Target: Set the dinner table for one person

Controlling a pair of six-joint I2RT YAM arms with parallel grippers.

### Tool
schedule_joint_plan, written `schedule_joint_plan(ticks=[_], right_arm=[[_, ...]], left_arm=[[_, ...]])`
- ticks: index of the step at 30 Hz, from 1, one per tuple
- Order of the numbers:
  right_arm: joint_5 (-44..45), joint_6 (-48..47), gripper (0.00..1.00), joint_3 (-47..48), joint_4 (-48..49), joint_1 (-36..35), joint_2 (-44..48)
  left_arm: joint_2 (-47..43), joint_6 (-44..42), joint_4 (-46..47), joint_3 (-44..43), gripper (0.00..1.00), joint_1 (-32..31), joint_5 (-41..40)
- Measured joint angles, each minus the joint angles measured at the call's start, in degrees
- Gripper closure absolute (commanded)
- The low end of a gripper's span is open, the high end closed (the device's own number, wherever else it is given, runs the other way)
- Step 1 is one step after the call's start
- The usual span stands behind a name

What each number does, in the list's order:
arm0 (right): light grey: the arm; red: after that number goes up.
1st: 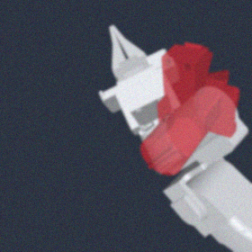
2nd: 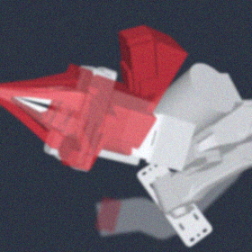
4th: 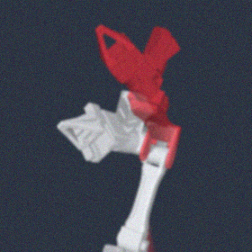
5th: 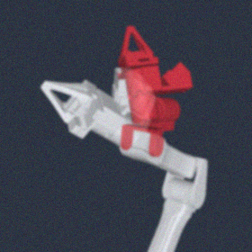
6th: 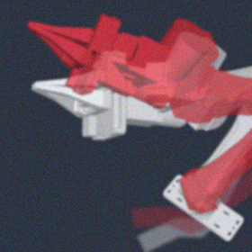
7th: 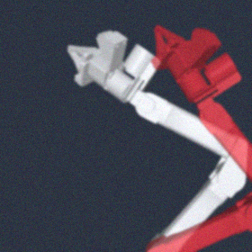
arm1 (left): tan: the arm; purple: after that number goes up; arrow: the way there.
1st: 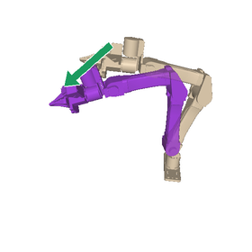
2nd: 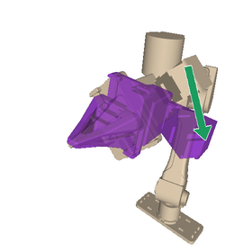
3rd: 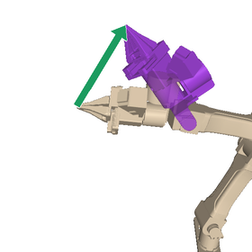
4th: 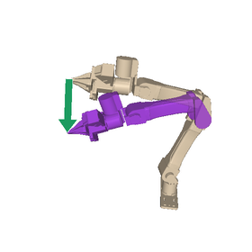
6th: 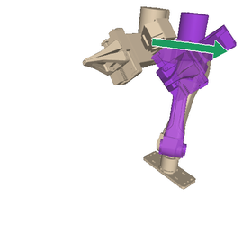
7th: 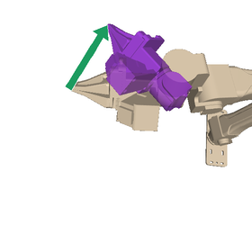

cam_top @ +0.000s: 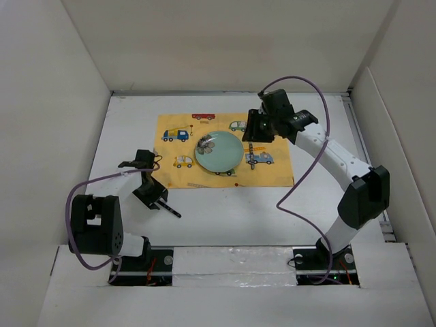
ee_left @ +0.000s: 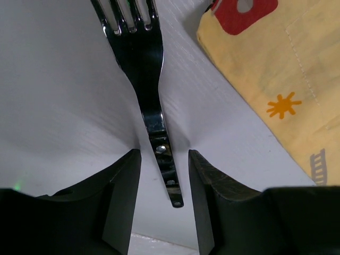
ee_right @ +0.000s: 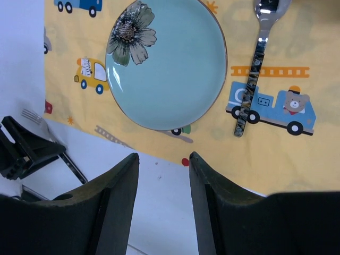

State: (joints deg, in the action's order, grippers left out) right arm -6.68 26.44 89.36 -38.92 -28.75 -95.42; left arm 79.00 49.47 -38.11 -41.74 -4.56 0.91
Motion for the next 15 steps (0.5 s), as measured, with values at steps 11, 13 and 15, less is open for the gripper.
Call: schedule_joint_plan(ticks=[11, 13, 15], right_arm=[[-3.6, 0.4, 0.52, -2.2, 0.4, 4.8, 0.7], [-4.3, 0.4, 0.52, -2.2, 0.4, 5.6, 1.2], [-4.7, 0.4, 0.52, -2.2, 0.4, 6.2, 2.0]], left_arm=[[-3.0, 0.6, 3.7, 4.0, 1.0, 0.0, 2.8], [-4.1, -0.4, 2.6, 3.8, 1.0, 0.0, 2.1], [-6.3, -1.9, -0.8, 2.2, 1.0, -0.6, 0.5]])
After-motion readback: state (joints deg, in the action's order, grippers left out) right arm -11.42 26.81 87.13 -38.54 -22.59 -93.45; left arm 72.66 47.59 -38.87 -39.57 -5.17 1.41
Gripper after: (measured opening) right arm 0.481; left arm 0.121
